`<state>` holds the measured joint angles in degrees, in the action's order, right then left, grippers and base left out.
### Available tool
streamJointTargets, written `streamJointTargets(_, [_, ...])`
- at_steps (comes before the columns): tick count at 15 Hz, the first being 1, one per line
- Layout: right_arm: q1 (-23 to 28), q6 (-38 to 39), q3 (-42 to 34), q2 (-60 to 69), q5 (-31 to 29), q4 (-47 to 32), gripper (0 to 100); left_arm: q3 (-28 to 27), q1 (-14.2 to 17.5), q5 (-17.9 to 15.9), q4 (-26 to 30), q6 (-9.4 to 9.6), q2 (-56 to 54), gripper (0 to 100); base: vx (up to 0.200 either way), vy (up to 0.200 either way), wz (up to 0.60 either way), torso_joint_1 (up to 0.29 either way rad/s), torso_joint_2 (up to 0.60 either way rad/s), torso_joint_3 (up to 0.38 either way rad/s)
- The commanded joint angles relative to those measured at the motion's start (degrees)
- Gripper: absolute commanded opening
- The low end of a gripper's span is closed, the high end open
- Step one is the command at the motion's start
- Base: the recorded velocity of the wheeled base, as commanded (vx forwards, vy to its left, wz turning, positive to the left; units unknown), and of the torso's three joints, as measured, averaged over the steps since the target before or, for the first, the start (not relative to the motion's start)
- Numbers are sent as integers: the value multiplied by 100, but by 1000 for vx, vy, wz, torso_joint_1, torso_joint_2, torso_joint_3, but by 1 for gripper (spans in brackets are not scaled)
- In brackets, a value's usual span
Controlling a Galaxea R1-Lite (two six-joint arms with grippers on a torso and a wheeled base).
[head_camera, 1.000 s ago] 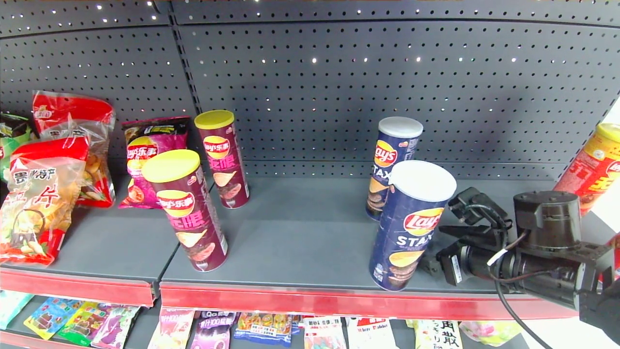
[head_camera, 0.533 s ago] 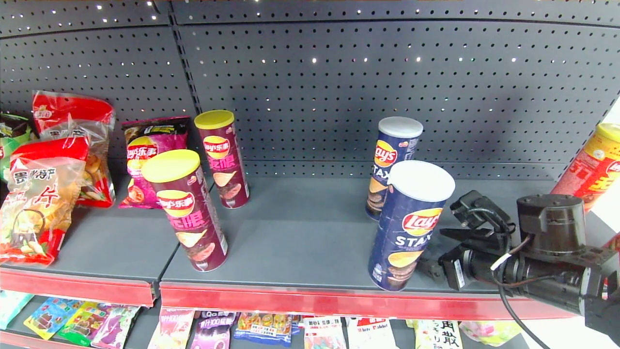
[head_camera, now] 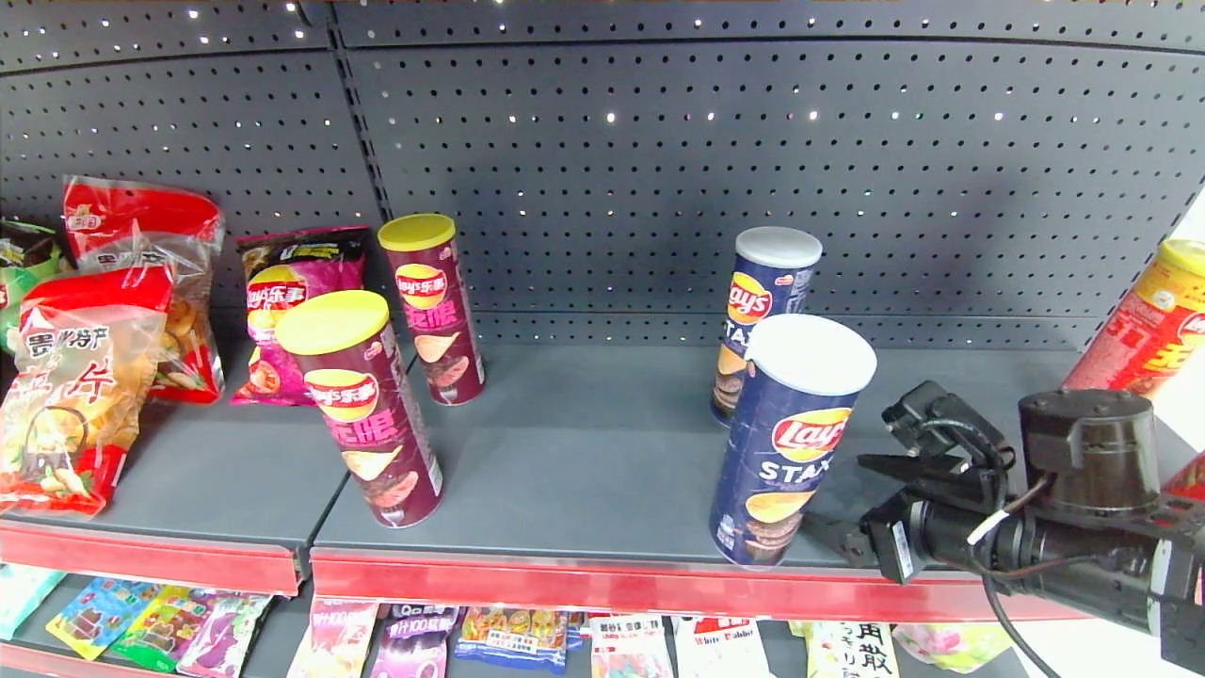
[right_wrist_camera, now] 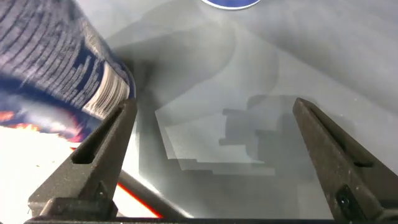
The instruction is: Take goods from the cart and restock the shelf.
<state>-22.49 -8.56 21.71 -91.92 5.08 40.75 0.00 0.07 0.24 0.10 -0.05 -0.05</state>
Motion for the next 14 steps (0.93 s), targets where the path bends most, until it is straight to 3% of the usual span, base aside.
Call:
streamJointTargets(1, [-10,-6,-35,69,1,3,100,0,1,2,-1,-4,5,100,0,0,0,0,0,0])
streamJointTargets(14, [-177,-23,-194,218,1,3,100,0,1,2,-1,-4,5,100,0,0,0,0,0,0])
